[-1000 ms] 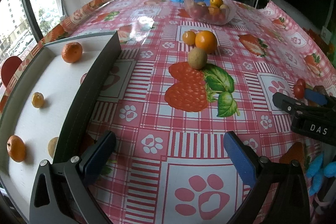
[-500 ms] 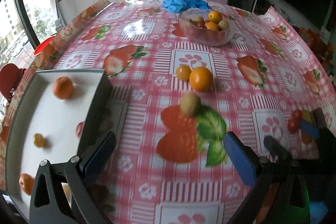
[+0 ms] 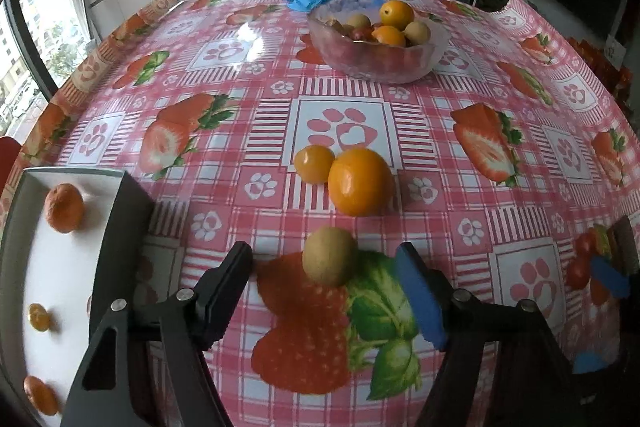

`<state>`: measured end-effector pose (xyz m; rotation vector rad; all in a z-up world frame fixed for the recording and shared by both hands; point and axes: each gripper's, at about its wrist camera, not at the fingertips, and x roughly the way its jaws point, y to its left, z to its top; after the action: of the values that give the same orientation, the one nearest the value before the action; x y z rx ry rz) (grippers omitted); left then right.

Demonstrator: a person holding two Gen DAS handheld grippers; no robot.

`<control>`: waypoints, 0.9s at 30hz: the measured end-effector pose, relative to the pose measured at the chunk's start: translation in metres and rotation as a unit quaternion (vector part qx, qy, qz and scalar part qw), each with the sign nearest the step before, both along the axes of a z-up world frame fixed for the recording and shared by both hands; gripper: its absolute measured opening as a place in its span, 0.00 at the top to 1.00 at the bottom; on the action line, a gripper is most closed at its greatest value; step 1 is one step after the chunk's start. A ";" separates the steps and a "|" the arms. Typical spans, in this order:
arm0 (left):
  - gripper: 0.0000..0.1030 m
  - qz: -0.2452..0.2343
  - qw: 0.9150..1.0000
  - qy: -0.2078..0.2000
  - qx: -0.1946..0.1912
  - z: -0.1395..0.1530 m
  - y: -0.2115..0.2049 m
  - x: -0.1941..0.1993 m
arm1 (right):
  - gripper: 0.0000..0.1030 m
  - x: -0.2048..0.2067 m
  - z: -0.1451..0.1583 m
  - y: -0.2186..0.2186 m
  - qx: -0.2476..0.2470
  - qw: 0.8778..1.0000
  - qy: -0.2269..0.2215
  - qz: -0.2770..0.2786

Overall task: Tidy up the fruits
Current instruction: 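Grasp the brown kiwi with the left gripper while the right gripper grasps a red cherry tomato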

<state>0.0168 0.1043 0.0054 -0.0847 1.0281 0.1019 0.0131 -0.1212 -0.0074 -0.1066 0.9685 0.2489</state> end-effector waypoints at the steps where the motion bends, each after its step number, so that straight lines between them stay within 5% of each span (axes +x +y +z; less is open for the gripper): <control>1: 0.33 -0.001 1.000 -0.003 0.001 0.000 -0.001 0.001 | 0.00 0.000 0.000 0.000 0.000 1.000 0.000 0.000; 6: 0.68 -0.012 1.000 -0.009 -0.005 0.004 -0.006 0.001 | 0.01 -0.002 0.001 0.000 0.000 1.000 0.004 -0.001; 8: 0.73 -0.020 1.000 -0.008 -0.006 0.004 -0.008 0.000 | 0.05 -0.008 0.002 0.000 0.002 1.000 0.001 0.001; 11: 0.74 -0.035 0.999 -0.011 -0.004 0.004 -0.013 -0.009 | 0.35 -0.016 0.008 -0.002 0.014 1.000 -0.010 0.009; 13: 0.74 -0.041 0.999 -0.014 -0.003 0.004 -0.016 -0.017 | 0.74 -0.018 0.012 -0.005 0.036 0.999 -0.005 0.017; 14: 0.74 -0.043 0.999 -0.017 -0.005 0.004 -0.017 -0.022 | 0.80 -0.018 0.013 -0.009 0.055 0.998 0.002 0.020; 19: 0.74 -0.057 0.998 -0.024 -0.008 0.005 -0.023 -0.057 | 0.79 -0.027 0.013 -0.031 0.132 0.991 0.030 0.020; 27: 0.74 -0.046 0.998 -0.027 -0.041 0.007 -0.010 -0.104 | 0.79 -0.038 0.016 -0.052 0.187 0.981 0.057 0.000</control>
<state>-0.0875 0.0942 0.0121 -0.1138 0.9802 -0.0253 -0.0254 -0.1732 0.0088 0.2555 1.0189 0.4360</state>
